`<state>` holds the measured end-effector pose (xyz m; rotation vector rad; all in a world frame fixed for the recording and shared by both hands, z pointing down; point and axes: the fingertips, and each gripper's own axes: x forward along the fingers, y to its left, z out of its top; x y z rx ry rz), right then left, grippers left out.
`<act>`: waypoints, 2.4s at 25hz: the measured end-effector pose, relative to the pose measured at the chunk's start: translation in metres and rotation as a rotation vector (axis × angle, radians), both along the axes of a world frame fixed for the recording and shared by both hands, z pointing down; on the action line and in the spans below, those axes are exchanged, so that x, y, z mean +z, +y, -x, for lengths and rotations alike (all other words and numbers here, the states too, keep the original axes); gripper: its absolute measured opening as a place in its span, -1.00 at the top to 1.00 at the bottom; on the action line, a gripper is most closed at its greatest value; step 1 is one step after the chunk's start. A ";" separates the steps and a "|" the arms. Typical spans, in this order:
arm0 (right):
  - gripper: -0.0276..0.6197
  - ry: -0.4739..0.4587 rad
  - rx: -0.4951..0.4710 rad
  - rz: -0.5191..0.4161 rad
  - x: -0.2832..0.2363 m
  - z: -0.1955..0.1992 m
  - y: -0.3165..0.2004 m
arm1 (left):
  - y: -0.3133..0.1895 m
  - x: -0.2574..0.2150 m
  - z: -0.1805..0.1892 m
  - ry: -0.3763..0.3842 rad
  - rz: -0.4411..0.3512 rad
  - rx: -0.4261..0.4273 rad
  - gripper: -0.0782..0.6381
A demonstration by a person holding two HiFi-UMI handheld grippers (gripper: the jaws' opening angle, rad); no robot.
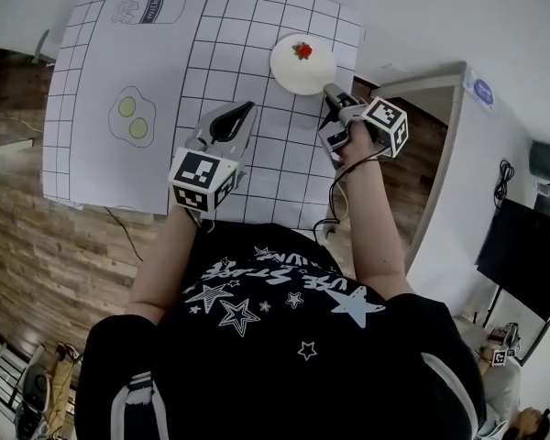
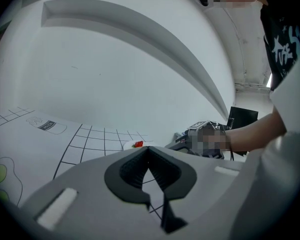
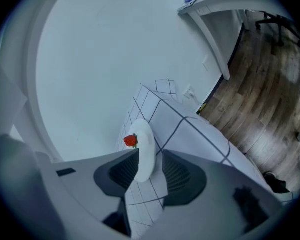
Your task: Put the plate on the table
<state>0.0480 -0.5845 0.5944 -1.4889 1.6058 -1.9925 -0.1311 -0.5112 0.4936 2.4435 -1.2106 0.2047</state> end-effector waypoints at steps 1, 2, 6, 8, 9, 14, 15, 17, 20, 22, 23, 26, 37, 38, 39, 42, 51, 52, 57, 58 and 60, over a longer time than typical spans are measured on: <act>0.47 -0.004 0.008 -0.005 -0.002 -0.004 0.004 | 0.003 -0.001 -0.002 -0.002 -0.003 0.000 0.76; 0.47 -0.006 0.016 -0.012 -0.005 -0.009 0.007 | 0.007 -0.002 -0.004 -0.004 -0.006 0.000 0.76; 0.48 -0.030 0.032 -0.084 -0.026 -0.021 0.009 | 0.015 -0.011 -0.011 -0.013 -0.037 -0.001 0.76; 0.48 -0.048 0.021 -0.125 -0.041 -0.022 0.011 | 0.020 -0.017 -0.014 -0.014 -0.049 -0.007 0.76; 0.49 -0.057 0.012 -0.143 -0.049 -0.022 0.013 | 0.023 -0.020 -0.015 -0.013 -0.053 -0.014 0.76; 0.79 -0.126 -0.036 -0.256 -0.088 -0.018 0.032 | 0.040 -0.038 -0.019 -0.010 -0.086 -0.048 0.76; 0.81 -0.137 -0.051 -0.282 -0.096 -0.016 0.036 | 0.045 -0.042 -0.020 -0.010 -0.096 -0.054 0.76; 0.83 -0.157 -0.079 -0.330 -0.112 -0.014 0.047 | 0.055 -0.050 -0.023 -0.010 -0.114 -0.066 0.76; 0.86 -0.185 -0.108 -0.385 -0.131 -0.015 0.065 | 0.073 -0.059 -0.032 -0.008 -0.130 -0.075 0.76; 0.87 -0.204 -0.122 -0.420 -0.141 -0.018 0.079 | 0.089 -0.062 -0.040 -0.001 -0.132 -0.077 0.76; 0.87 -0.212 -0.130 -0.435 -0.146 -0.020 0.087 | 0.098 -0.063 -0.044 0.002 -0.132 -0.076 0.76; 0.87 -0.192 -0.166 -0.453 -0.157 -0.027 0.120 | 0.129 -0.065 -0.058 -0.002 -0.136 -0.077 0.76; 0.87 -0.107 -0.400 -0.607 -0.178 -0.035 0.229 | 0.223 -0.071 -0.080 -0.019 -0.157 -0.112 0.76; 0.87 -0.115 -0.410 -0.611 -0.177 -0.034 0.235 | 0.229 -0.070 -0.082 -0.024 -0.157 -0.115 0.76; 0.87 -0.128 -0.419 -0.617 -0.176 -0.032 0.241 | 0.234 -0.070 -0.083 -0.028 -0.156 -0.118 0.76; 0.87 -0.139 -0.460 -0.631 -0.168 -0.025 0.254 | 0.247 -0.066 -0.081 -0.045 -0.150 -0.131 0.76; 0.87 -0.160 -0.542 -0.577 -0.173 -0.014 0.242 | 0.234 -0.084 -0.074 -0.054 -0.053 -0.192 0.76; 0.87 -0.178 -0.545 -0.578 -0.171 -0.011 0.240 | 0.231 -0.083 -0.072 -0.052 -0.056 -0.203 0.76; 0.87 -0.191 -0.550 -0.565 -0.140 0.006 0.237 | 0.236 -0.057 -0.054 -0.048 -0.045 -0.228 0.76; 0.87 -0.182 -0.555 -0.563 -0.138 0.008 0.240 | 0.241 -0.054 -0.051 -0.046 -0.037 -0.233 0.76; 0.87 -0.153 -0.573 -0.568 -0.136 0.012 0.250 | 0.256 -0.051 -0.043 -0.042 -0.027 -0.243 0.76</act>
